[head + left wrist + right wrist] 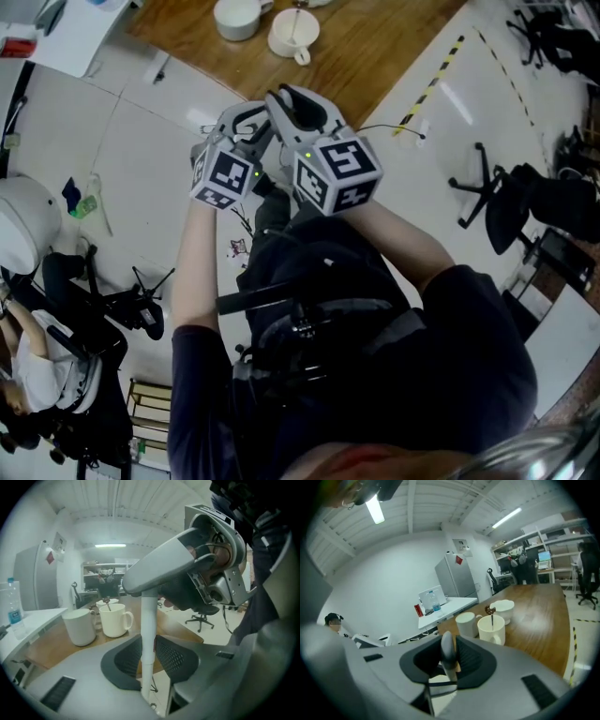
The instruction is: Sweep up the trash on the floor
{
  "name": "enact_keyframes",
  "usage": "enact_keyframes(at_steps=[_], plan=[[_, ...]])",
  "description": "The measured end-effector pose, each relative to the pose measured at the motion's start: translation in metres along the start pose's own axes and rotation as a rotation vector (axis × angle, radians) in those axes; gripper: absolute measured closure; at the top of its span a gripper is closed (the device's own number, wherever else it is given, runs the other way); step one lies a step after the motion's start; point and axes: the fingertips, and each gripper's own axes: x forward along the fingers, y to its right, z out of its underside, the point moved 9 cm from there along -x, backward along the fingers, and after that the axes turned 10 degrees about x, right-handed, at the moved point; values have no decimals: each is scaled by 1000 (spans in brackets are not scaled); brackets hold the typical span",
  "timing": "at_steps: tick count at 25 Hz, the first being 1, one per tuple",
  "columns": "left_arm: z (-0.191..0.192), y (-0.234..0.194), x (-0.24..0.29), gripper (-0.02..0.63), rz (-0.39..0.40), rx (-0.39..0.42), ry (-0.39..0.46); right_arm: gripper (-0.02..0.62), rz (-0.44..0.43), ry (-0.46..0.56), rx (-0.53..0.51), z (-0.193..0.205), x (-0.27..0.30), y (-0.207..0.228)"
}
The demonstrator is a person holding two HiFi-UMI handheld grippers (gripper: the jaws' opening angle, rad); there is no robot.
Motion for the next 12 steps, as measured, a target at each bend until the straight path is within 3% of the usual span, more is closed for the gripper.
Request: enact_keyframes(at_steps=[3,6,8,12], plan=[[-5,-5,1,511,177,28,6,494,-3,-12,5,2,-10,0],[-7,-7,3,505,277,21,-7,494,-3,-19,75,5,-15,3],[-4,-6,4,494,248,2,-11,494,6,-11,135,7,-14,7],[5,8,-2,494,55,-49,7,494,27,1,187,10,-13,13]])
